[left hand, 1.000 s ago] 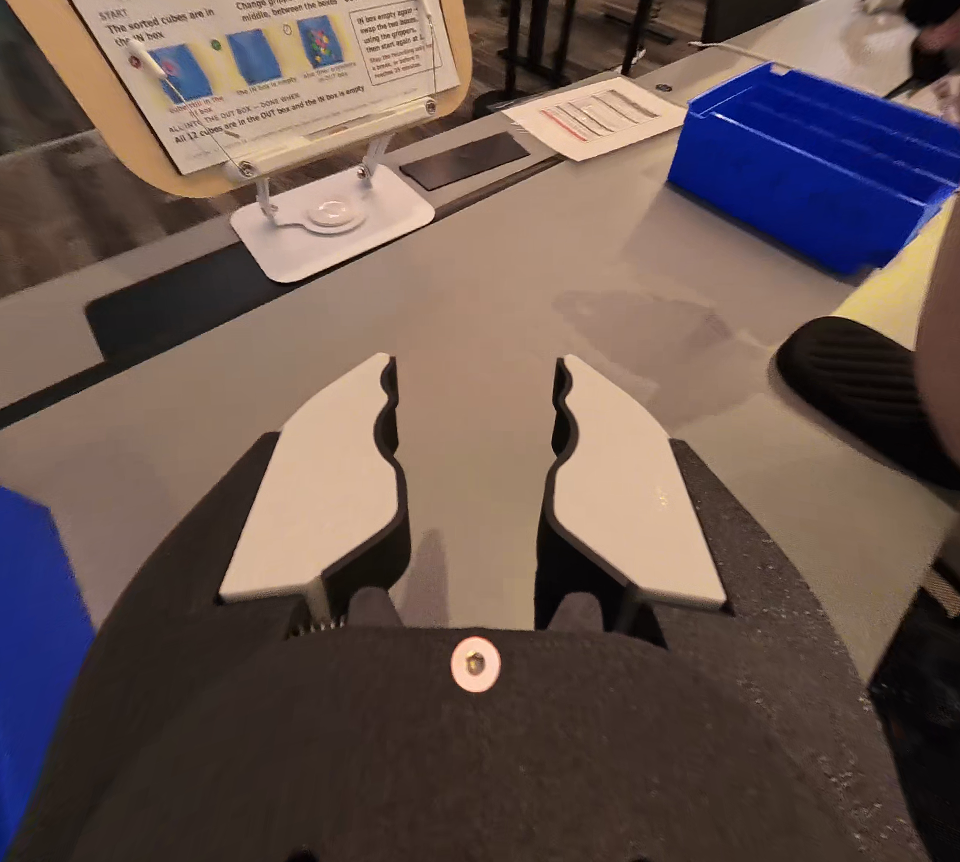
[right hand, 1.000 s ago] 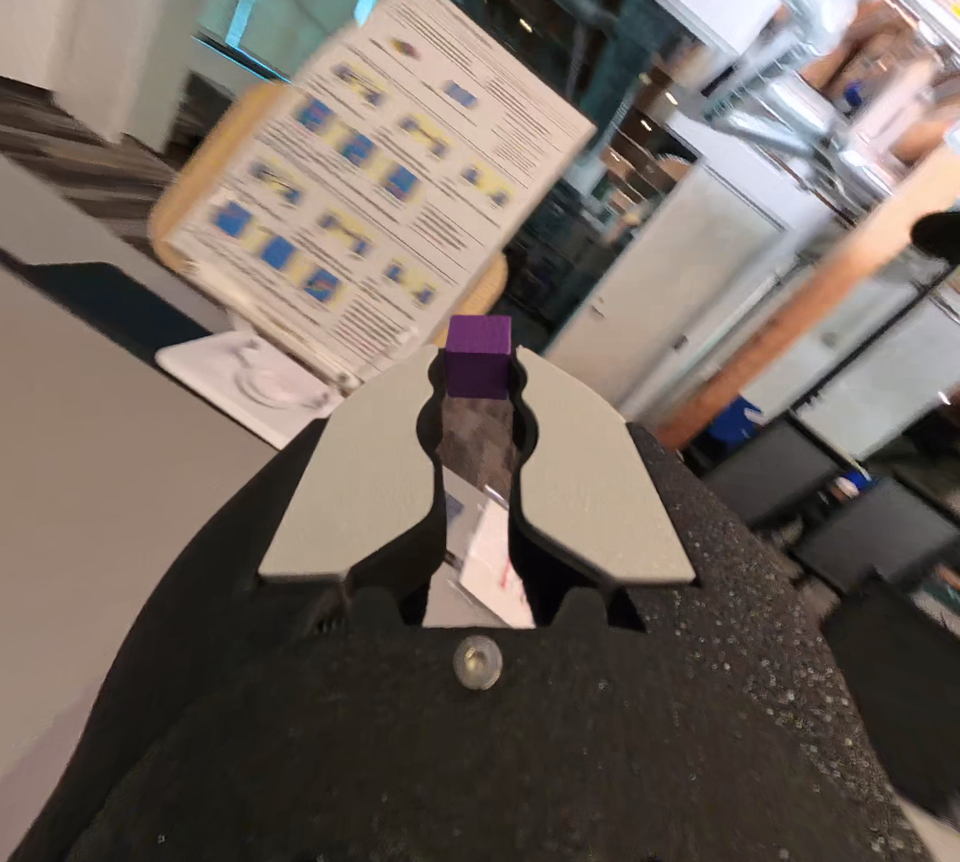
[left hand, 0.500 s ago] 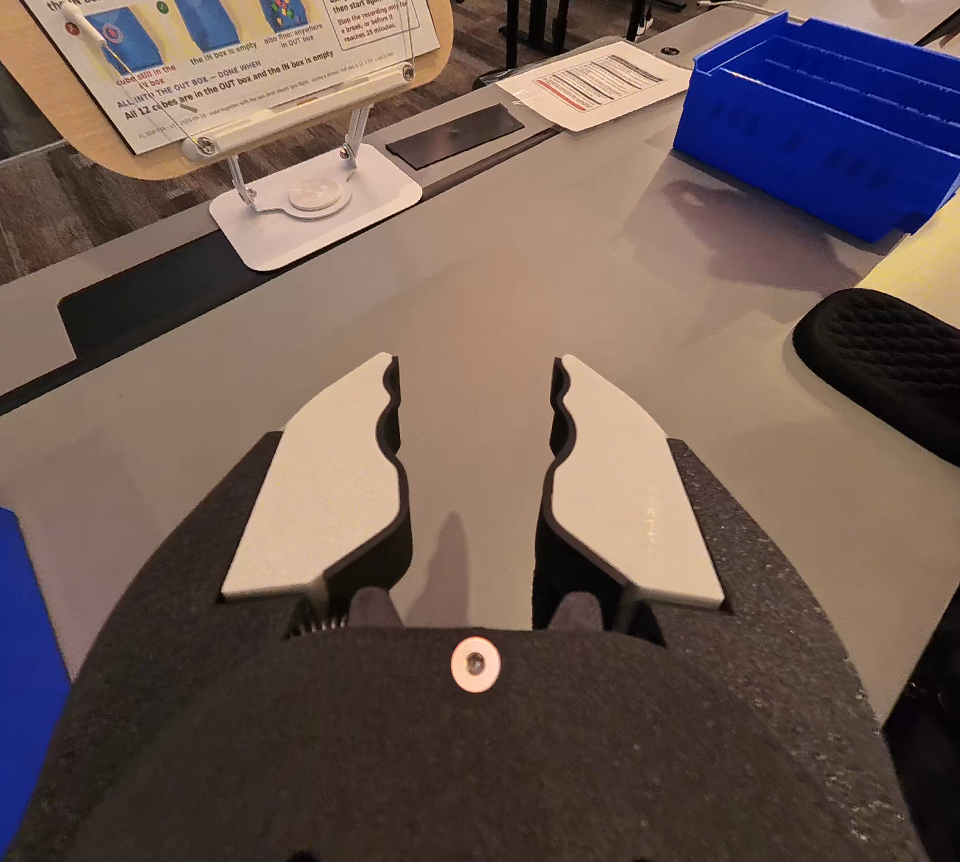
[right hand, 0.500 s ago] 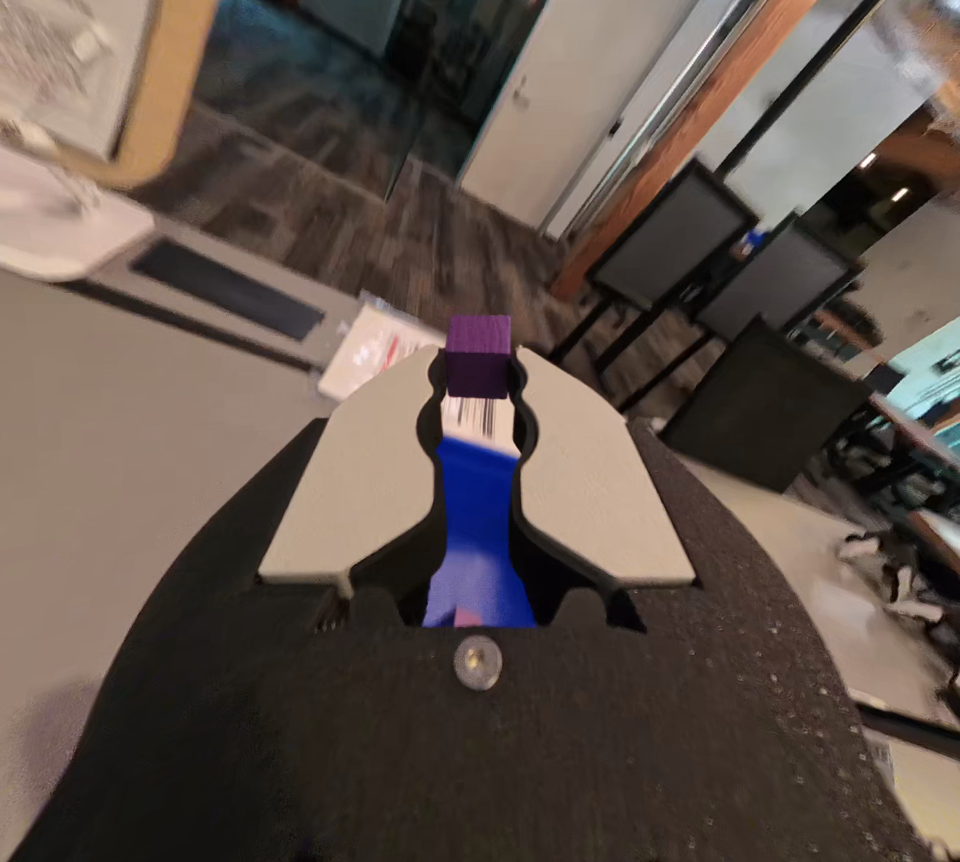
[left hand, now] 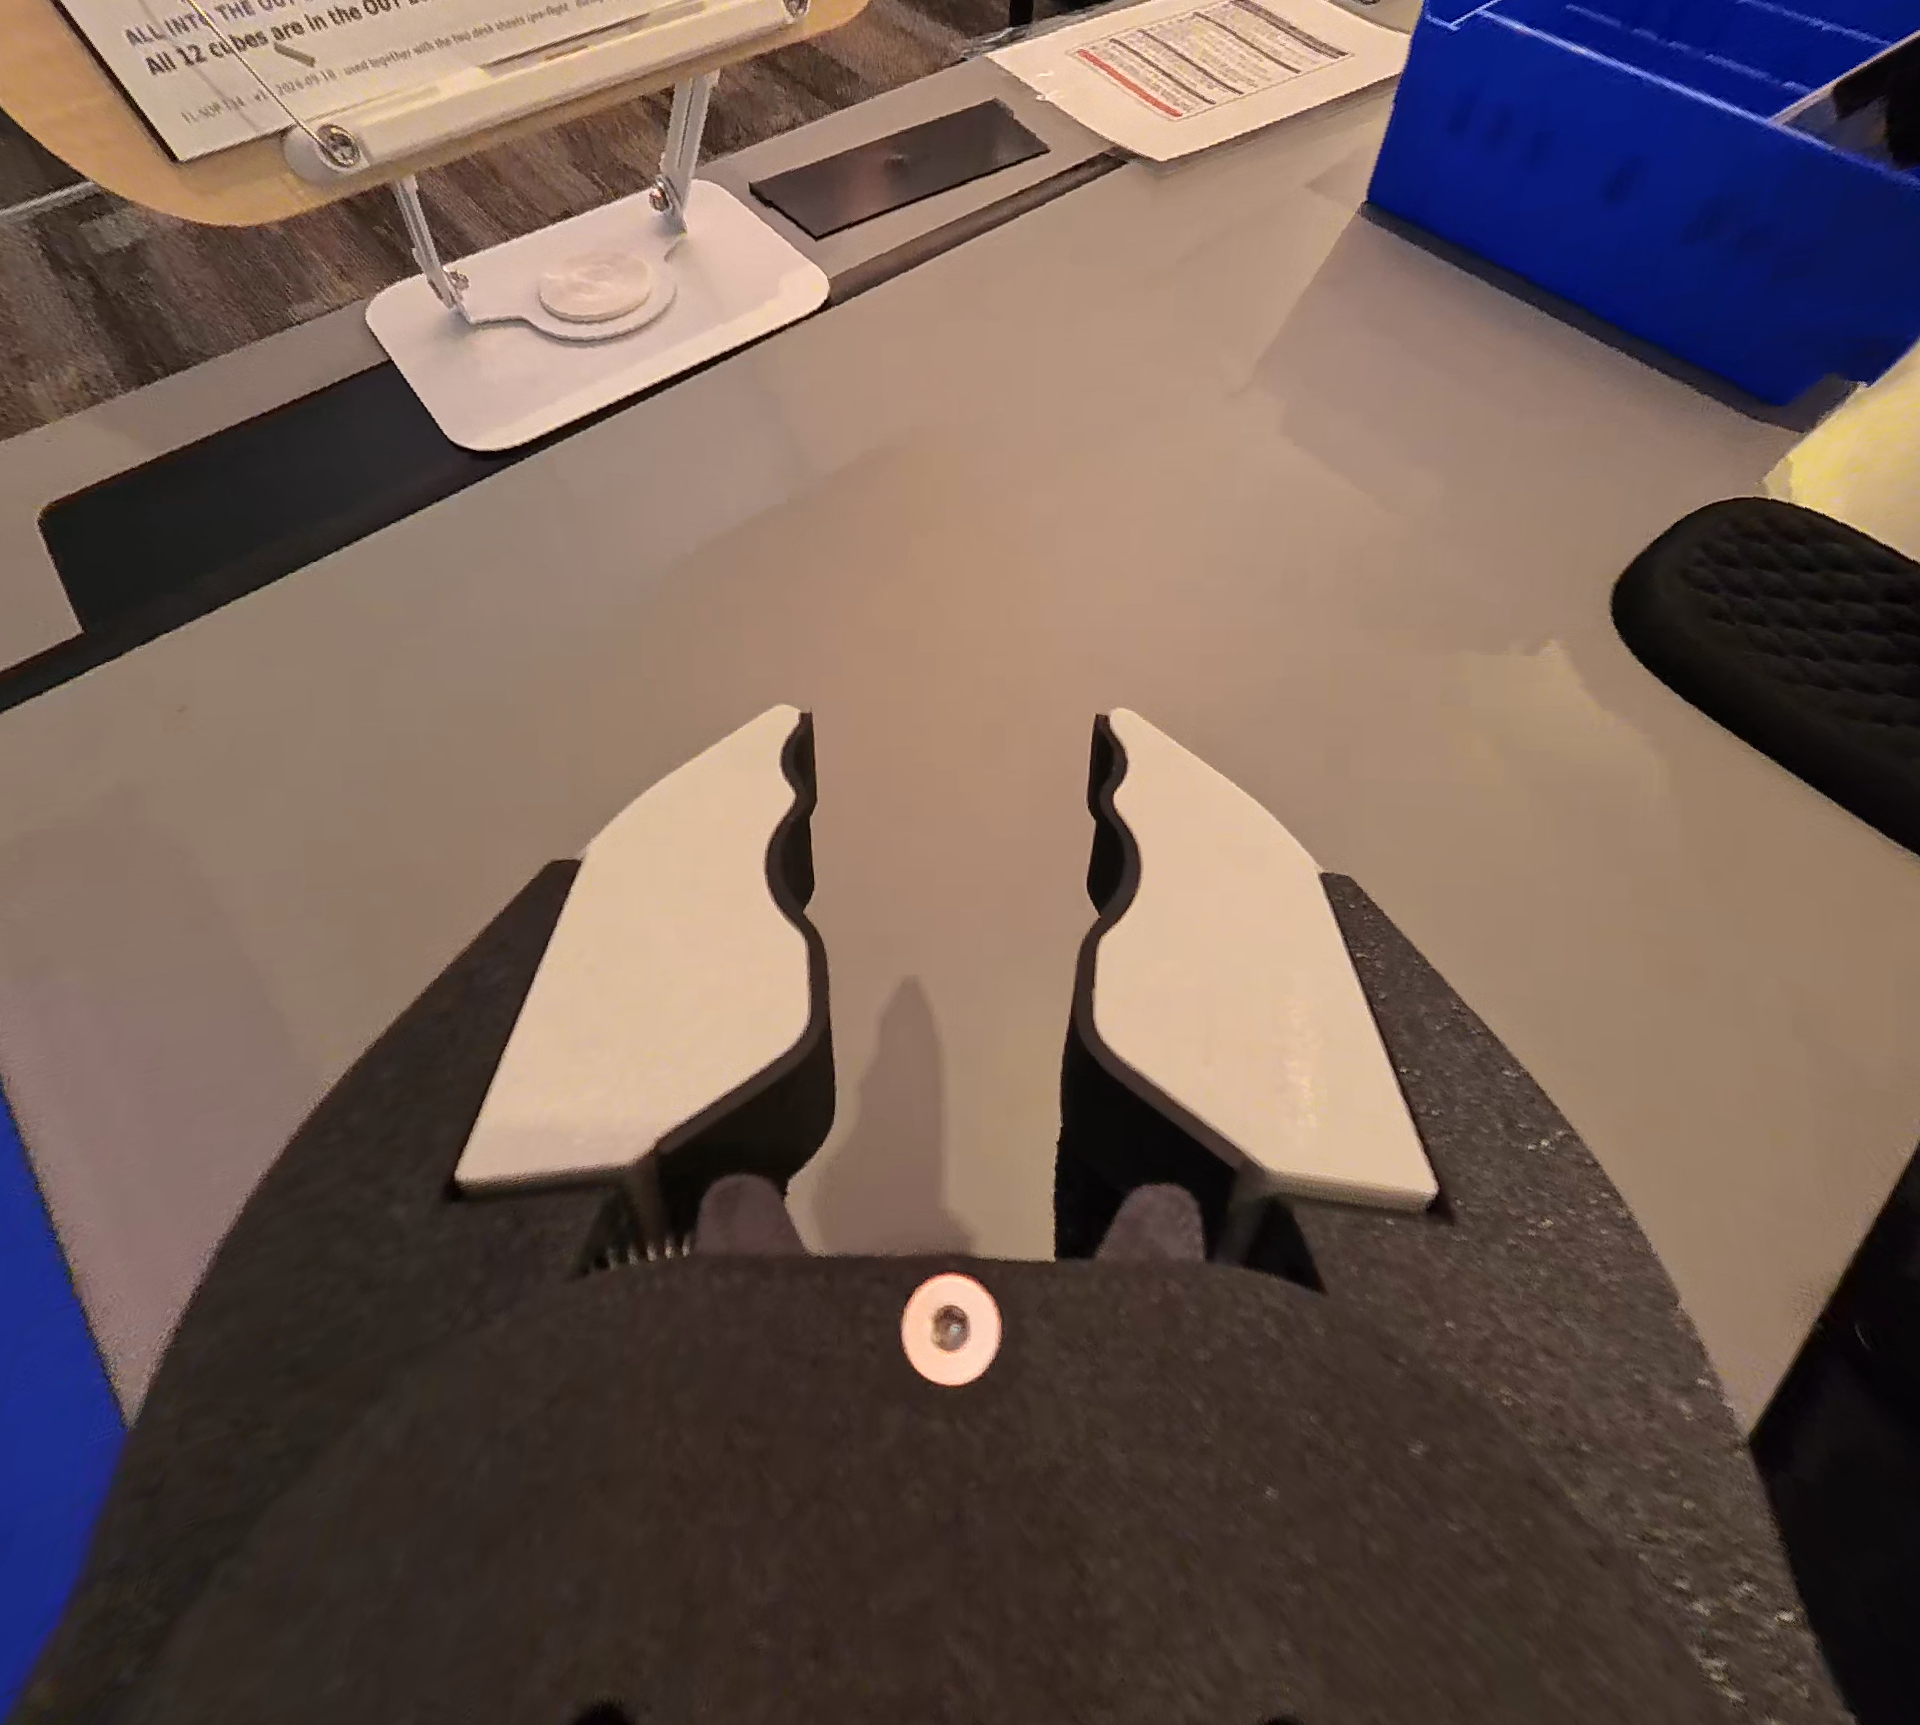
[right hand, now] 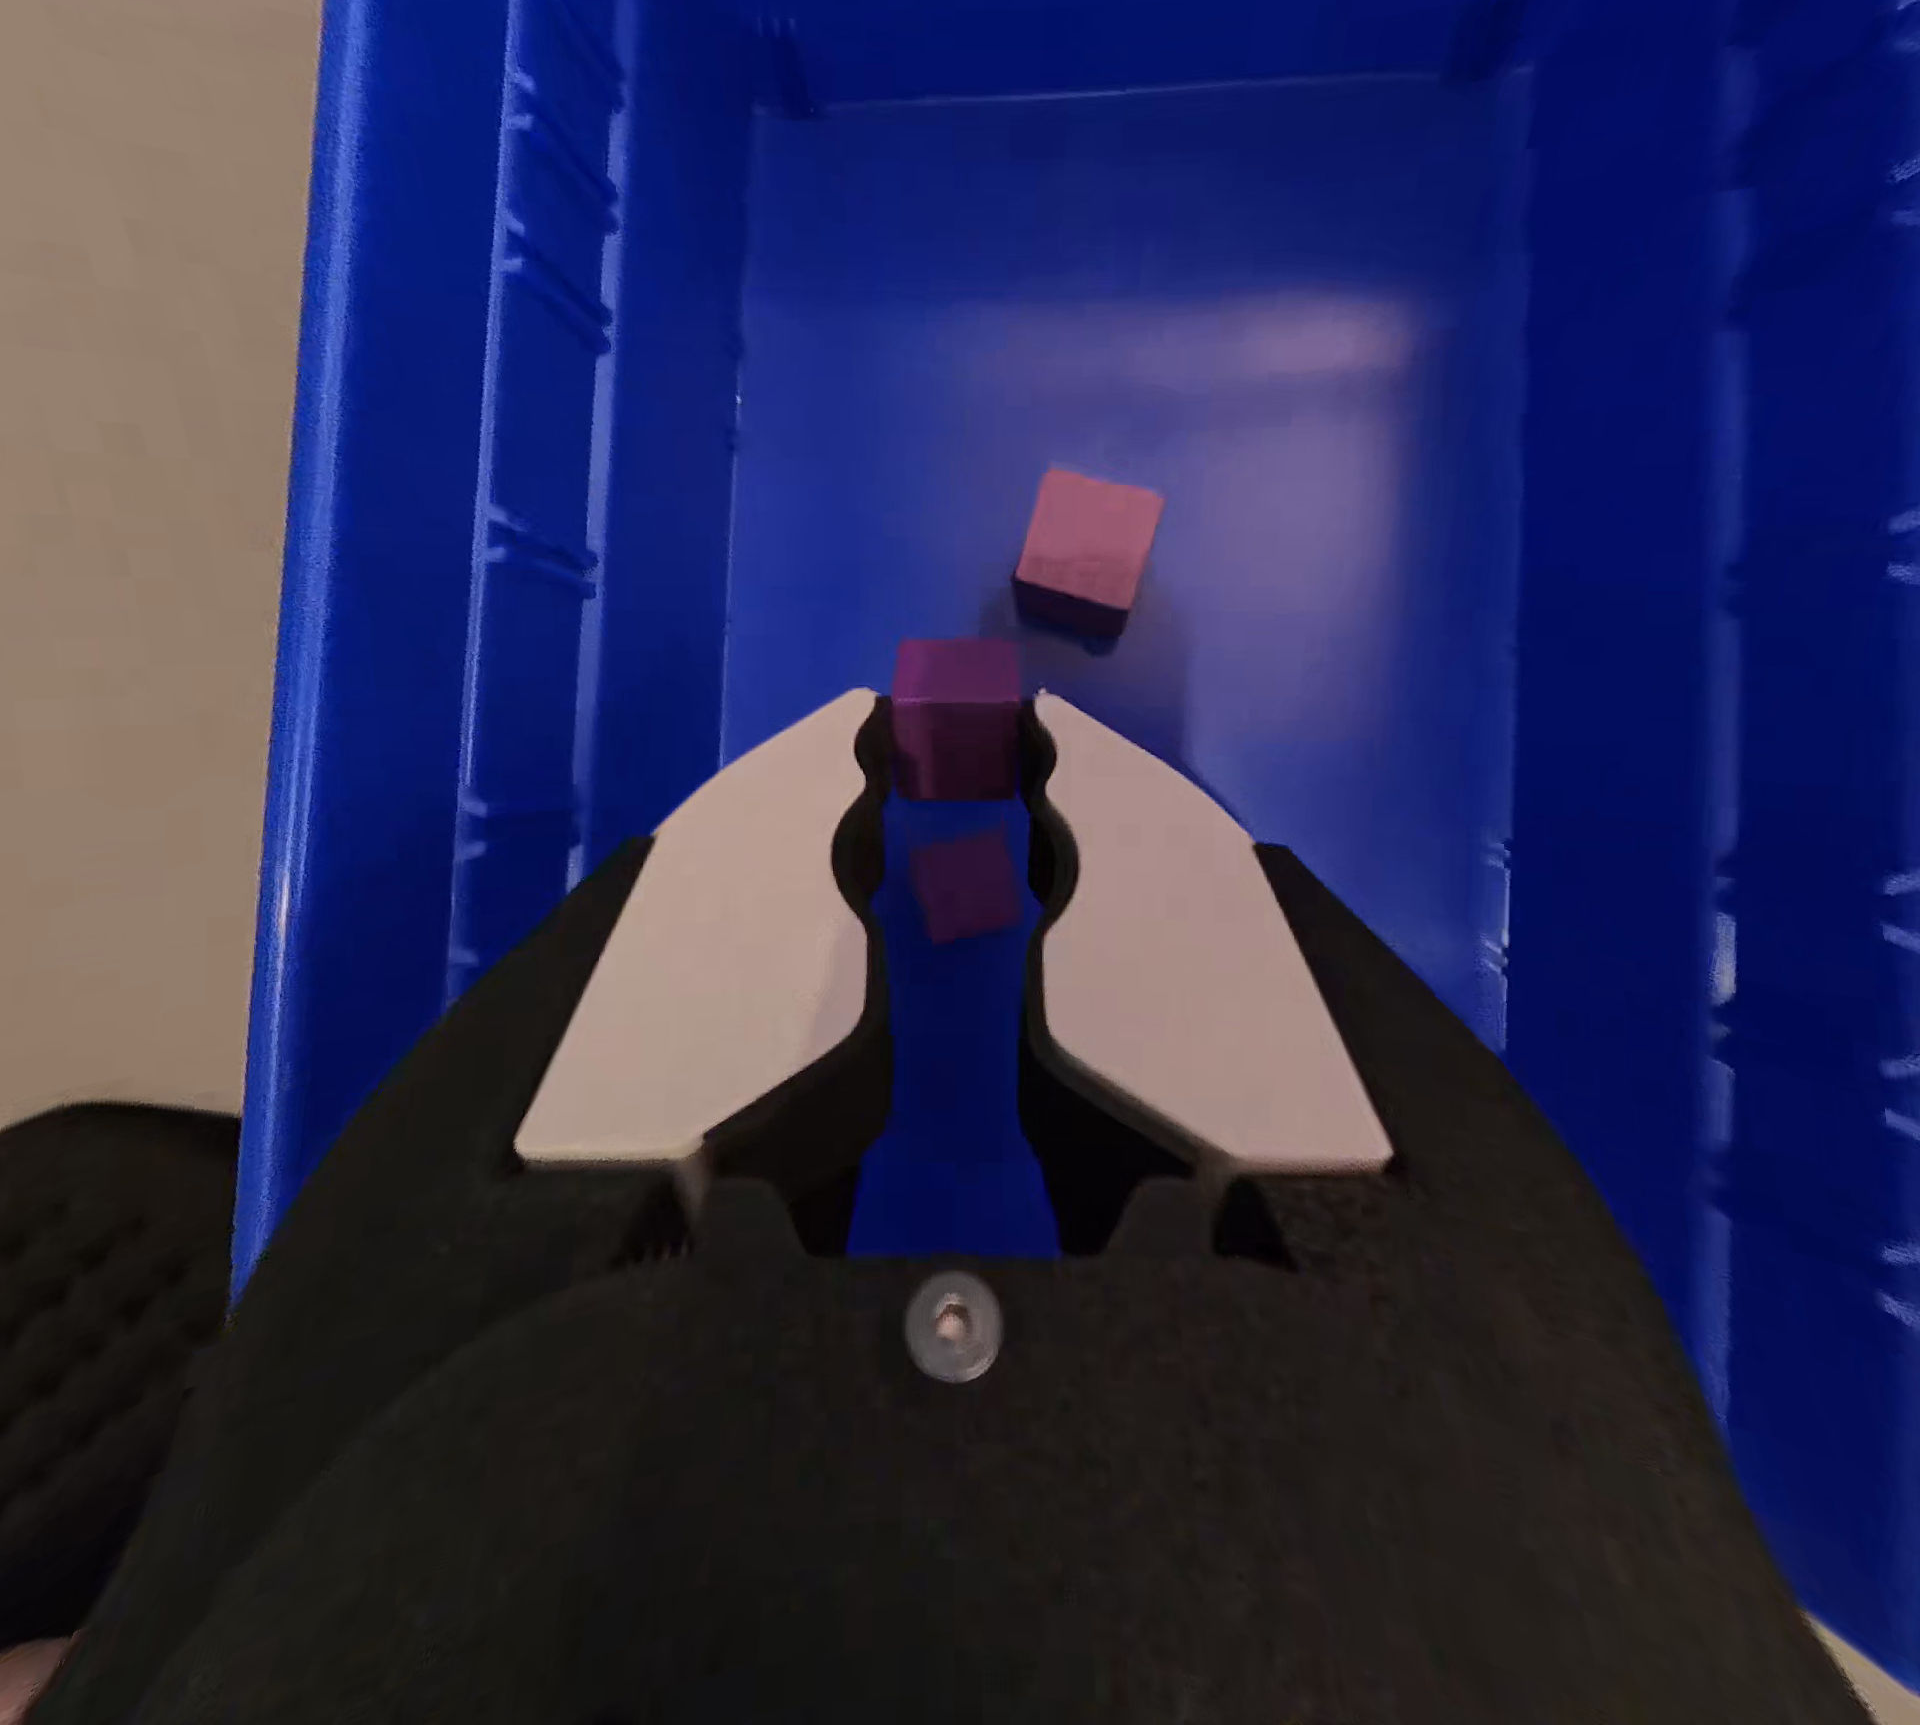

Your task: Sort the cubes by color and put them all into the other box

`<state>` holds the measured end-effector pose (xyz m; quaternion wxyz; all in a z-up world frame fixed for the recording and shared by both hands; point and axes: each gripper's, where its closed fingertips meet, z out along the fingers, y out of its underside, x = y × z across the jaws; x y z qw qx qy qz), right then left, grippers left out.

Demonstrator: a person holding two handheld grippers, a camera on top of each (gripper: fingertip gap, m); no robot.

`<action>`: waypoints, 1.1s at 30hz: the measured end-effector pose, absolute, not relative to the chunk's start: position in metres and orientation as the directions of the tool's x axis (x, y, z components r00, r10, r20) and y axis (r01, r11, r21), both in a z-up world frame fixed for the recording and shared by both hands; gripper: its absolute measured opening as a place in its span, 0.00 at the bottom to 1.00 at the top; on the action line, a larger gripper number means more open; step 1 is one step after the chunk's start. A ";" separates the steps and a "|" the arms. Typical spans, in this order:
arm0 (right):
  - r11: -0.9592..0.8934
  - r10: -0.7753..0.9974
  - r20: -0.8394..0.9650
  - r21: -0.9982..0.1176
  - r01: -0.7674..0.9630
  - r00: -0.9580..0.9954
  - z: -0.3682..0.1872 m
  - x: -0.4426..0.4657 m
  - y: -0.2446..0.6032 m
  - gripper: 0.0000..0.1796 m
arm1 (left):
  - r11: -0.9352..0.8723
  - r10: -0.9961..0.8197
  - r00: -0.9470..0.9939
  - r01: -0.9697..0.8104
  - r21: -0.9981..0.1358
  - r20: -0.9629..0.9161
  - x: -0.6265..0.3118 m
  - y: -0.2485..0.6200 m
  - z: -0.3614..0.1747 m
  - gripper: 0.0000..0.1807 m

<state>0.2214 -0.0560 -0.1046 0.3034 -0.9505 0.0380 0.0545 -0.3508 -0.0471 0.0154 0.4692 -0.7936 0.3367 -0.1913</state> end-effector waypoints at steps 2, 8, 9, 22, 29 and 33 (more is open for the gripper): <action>-0.808 -0.047 -0.110 -0.581 -0.102 0.993 -0.102 0.222 -0.051 0.21 | -0.339 -0.686 0.727 -0.369 -0.865 -0.041 -0.354 -0.039 0.011 0.28; -0.723 -0.040 0.006 -0.690 -0.025 0.999 -0.054 0.218 -0.040 0.24 | -0.329 -0.462 0.838 -0.466 -0.821 -0.290 -0.384 0.002 0.013 0.28; -0.700 -0.033 0.036 -0.714 0.003 0.999 -0.042 0.215 -0.037 0.24 | -0.325 -0.410 0.846 -0.484 -0.812 -0.341 -0.390 0.009 0.017 0.28; -0.192 0.445 0.383 -0.842 0.505 0.809 0.107 -0.035 0.000 0.26 | -0.271 -0.153 0.880 -0.476 -0.837 -0.450 -0.421 0.022 0.060 0.17; -0.065 0.657 0.435 -0.781 0.621 0.616 0.085 -0.150 -0.005 0.27 | -0.342 -0.187 0.880 -0.476 -0.810 -0.438 -0.489 0.004 0.068 0.14; -0.080 0.681 0.431 -0.760 0.645 0.592 0.072 -0.158 -0.001 0.27 | -0.484 -0.311 0.835 -0.550 -0.681 -0.453 -0.564 -0.010 0.061 0.09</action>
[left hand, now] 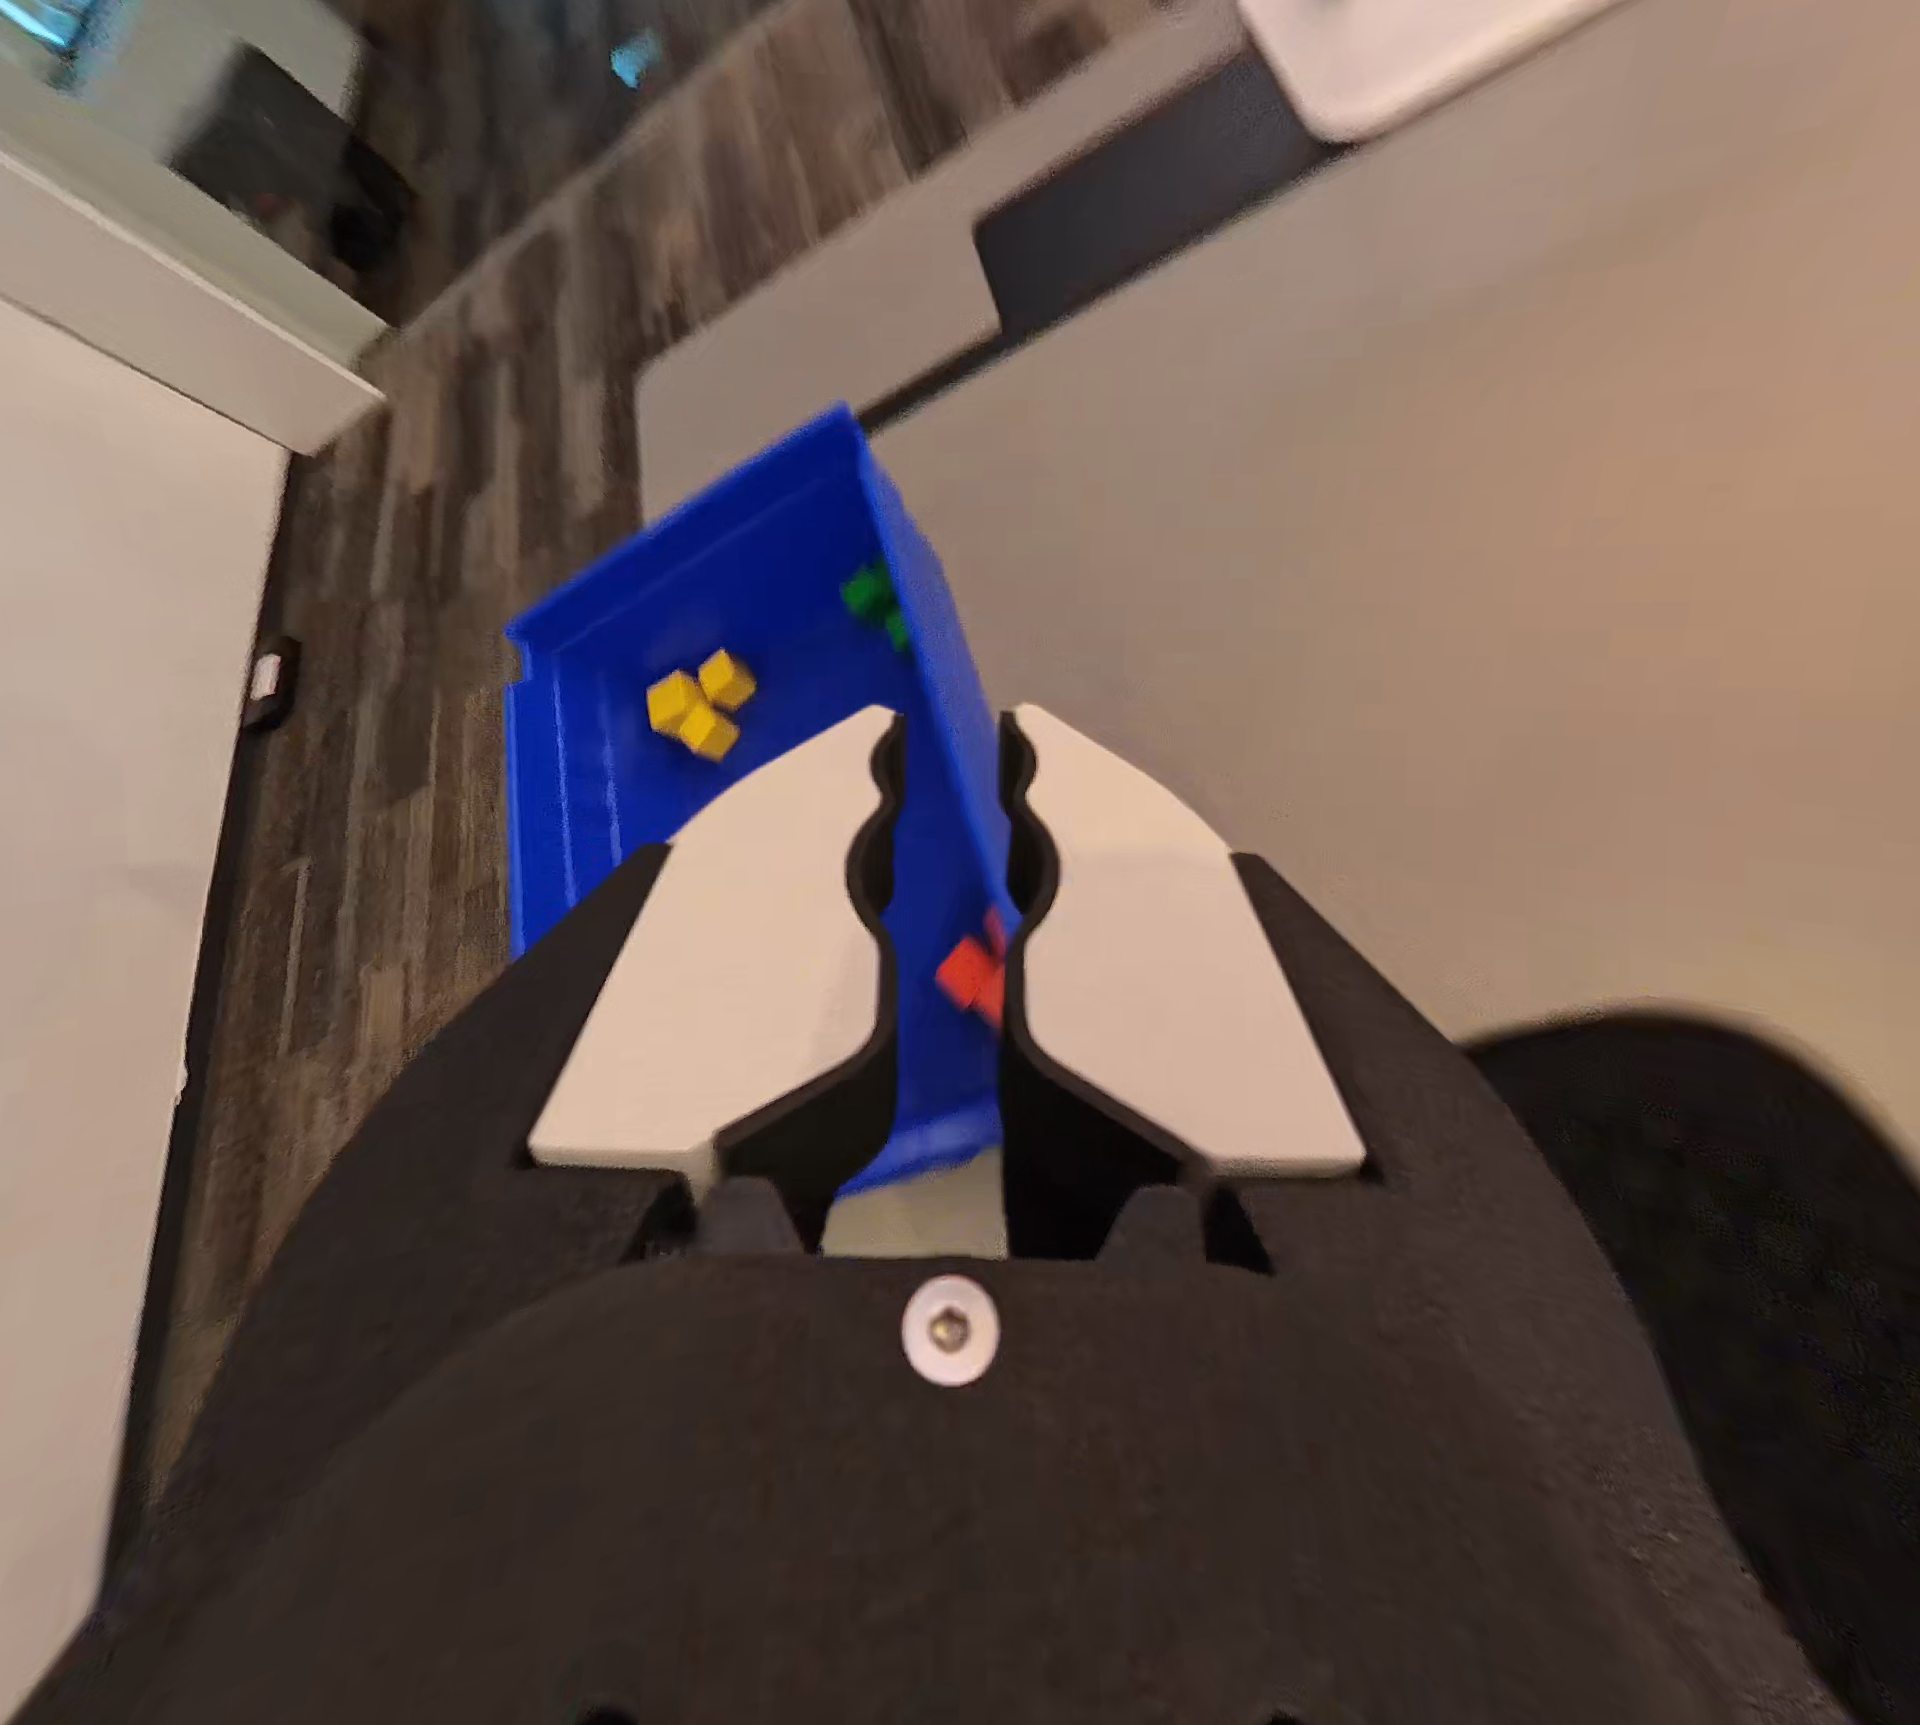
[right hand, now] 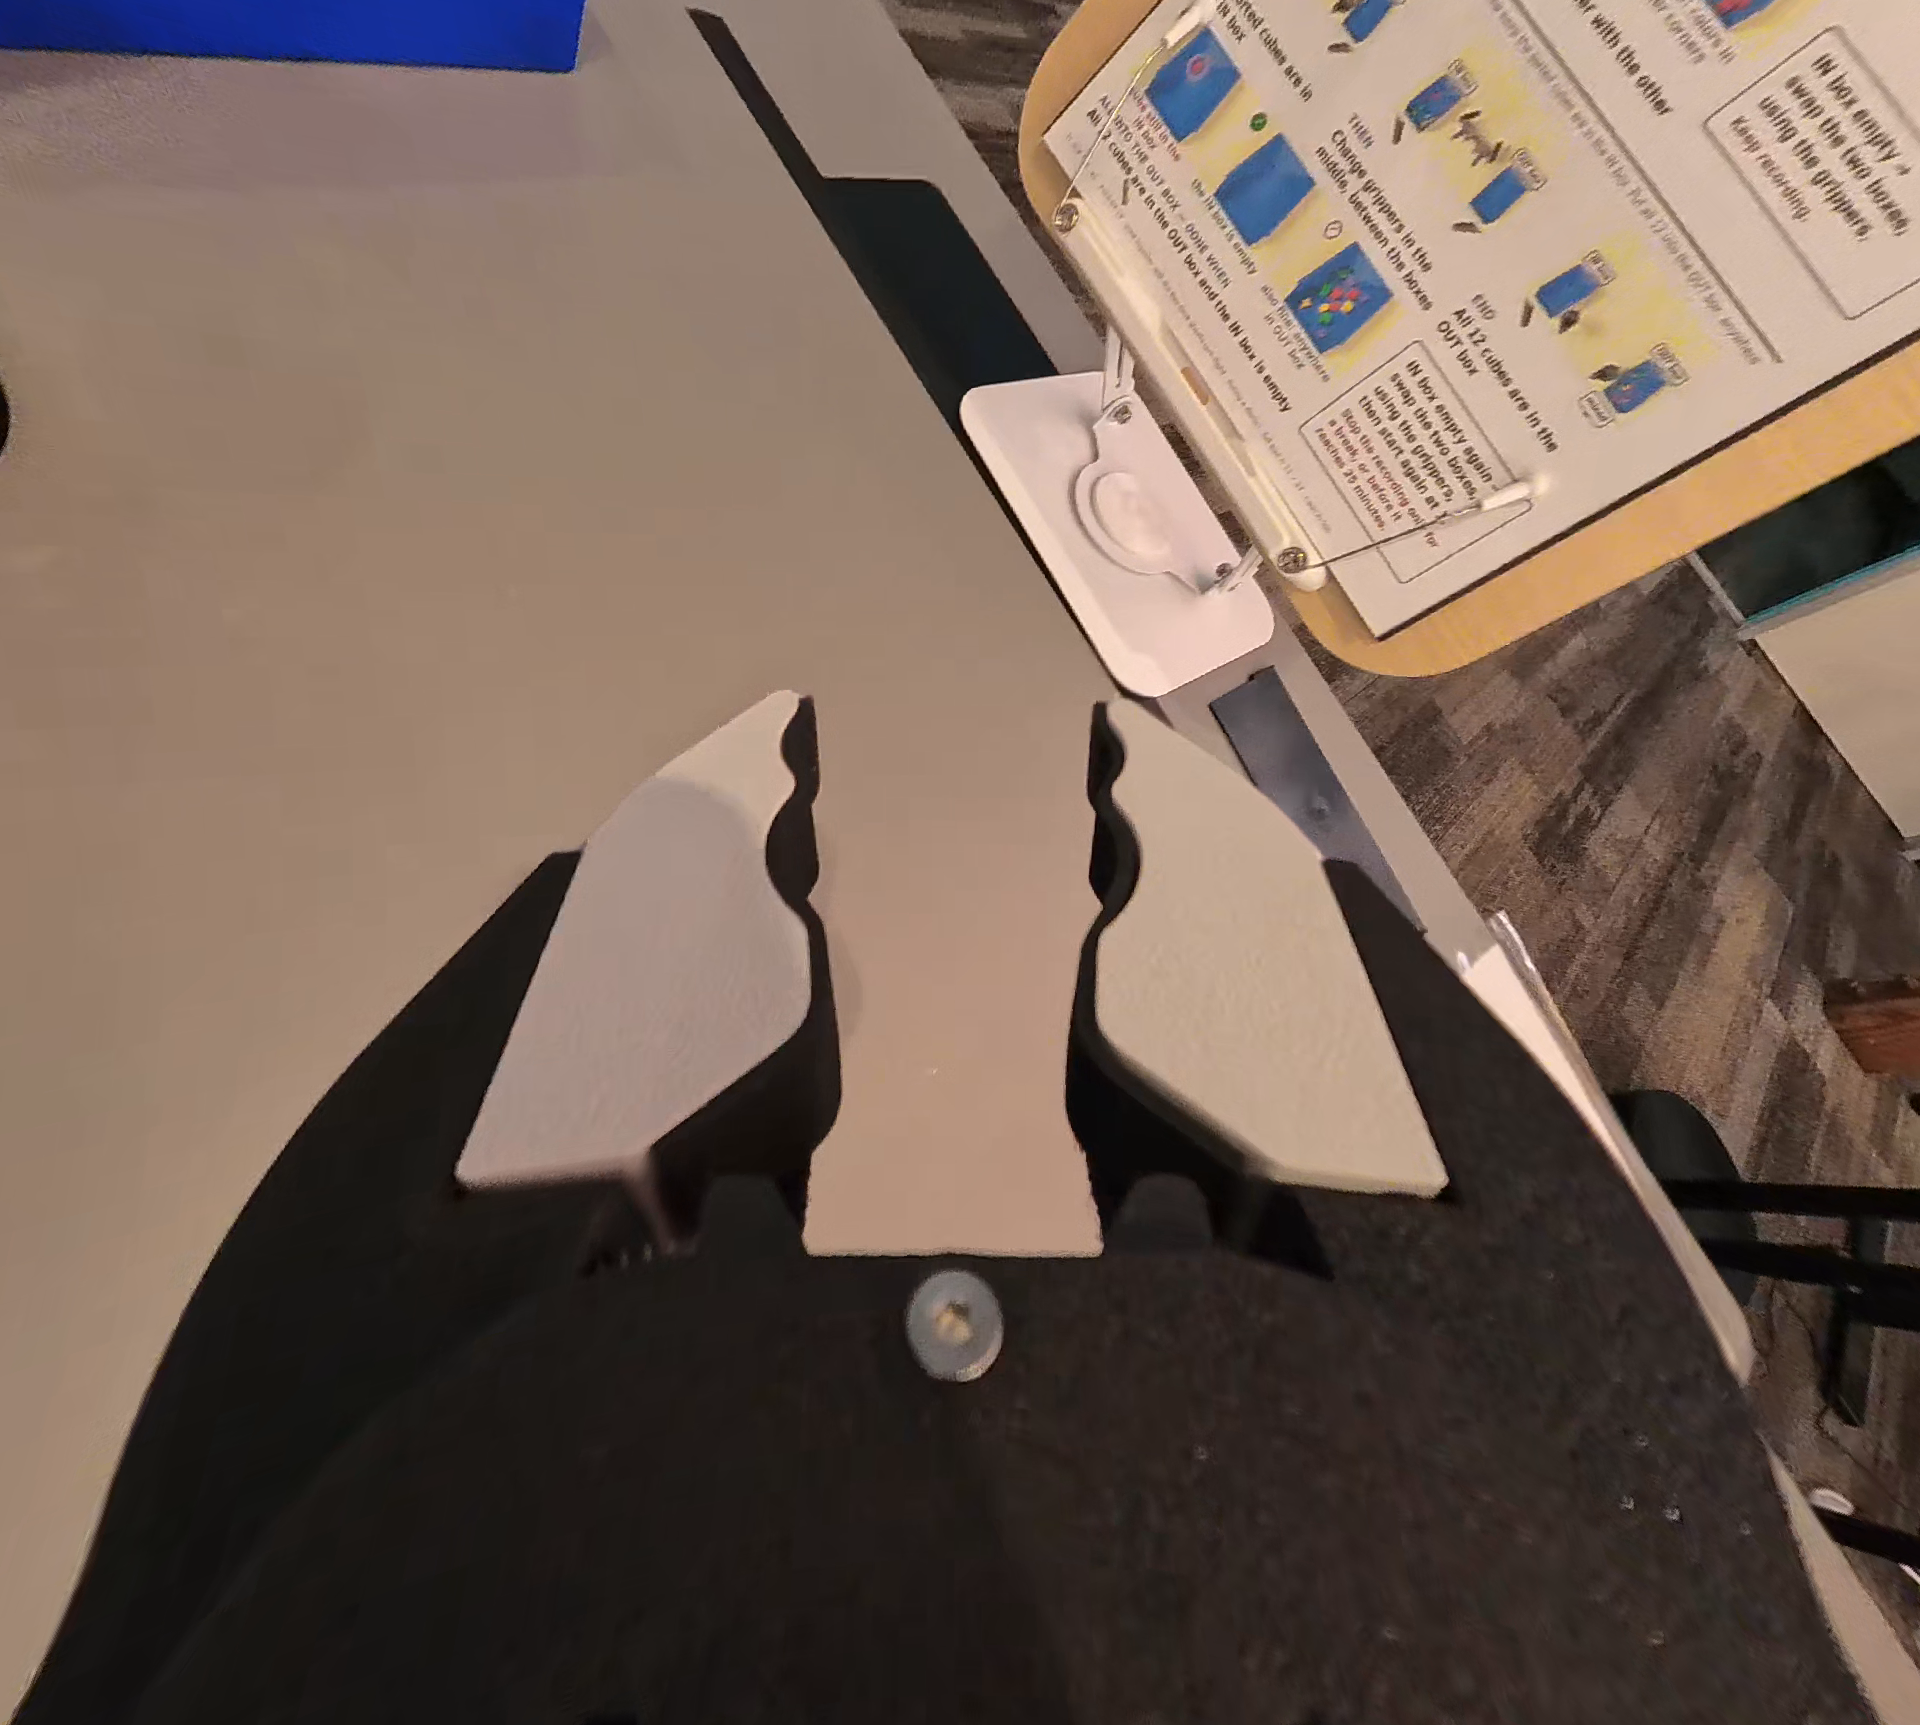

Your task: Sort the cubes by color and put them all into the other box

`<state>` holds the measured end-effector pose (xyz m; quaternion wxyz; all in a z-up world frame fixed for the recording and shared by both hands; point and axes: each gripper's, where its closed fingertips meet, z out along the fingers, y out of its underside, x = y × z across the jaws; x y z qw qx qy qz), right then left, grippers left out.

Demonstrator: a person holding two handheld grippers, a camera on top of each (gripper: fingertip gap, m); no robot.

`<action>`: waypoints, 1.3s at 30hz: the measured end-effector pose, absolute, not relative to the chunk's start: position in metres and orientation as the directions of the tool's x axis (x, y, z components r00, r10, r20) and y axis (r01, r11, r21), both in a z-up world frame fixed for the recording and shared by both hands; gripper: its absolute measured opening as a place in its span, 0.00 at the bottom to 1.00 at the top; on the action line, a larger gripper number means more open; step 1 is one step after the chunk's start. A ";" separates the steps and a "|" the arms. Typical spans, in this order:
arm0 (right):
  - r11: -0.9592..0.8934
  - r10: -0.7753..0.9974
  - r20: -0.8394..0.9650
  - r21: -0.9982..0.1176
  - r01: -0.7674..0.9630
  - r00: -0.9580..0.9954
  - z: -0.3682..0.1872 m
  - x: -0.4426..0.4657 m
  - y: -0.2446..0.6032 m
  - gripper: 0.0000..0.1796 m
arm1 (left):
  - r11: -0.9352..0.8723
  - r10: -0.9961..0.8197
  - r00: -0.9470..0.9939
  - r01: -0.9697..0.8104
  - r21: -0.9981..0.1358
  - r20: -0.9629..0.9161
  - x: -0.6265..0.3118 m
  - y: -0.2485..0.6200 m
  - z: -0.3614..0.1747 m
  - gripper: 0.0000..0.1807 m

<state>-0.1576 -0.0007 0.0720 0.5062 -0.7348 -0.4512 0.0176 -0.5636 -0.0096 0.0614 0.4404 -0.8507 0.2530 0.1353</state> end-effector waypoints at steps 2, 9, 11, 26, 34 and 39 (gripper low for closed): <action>-0.096 0.691 0.417 -0.758 0.646 0.591 0.067 -0.158 0.001 0.27 | -0.568 -0.380 0.828 -0.560 -0.603 -0.412 -0.597 -0.015 0.047 0.09; -0.137 0.719 0.410 -0.708 0.693 0.561 0.044 -0.160 0.007 0.28 | -0.893 -0.361 0.933 -0.347 -0.288 -0.005 -0.659 -0.026 -0.053 0.24; -0.151 0.716 0.413 -0.696 0.702 0.563 0.039 -0.159 0.008 0.28 | -0.948 -0.255 0.959 -0.223 -0.227 0.122 -0.658 -0.021 -0.078 0.31; -0.185 0.687 0.437 -0.667 0.722 0.580 0.035 -0.138 0.011 0.27 | -0.996 -0.084 0.971 -0.074 -0.056 0.224 -0.647 -0.011 -0.125 0.30; -0.179 0.687 0.453 -0.653 0.736 0.568 0.034 -0.136 0.011 0.27 | -0.995 -0.073 0.971 -0.057 -0.076 0.229 -0.657 -0.008 -0.123 0.29; -0.182 0.680 0.460 -0.648 0.739 0.571 0.035 -0.133 0.011 0.26 | -0.994 -0.047 0.954 -0.014 -0.112 0.297 -0.657 -0.008 -0.114 0.24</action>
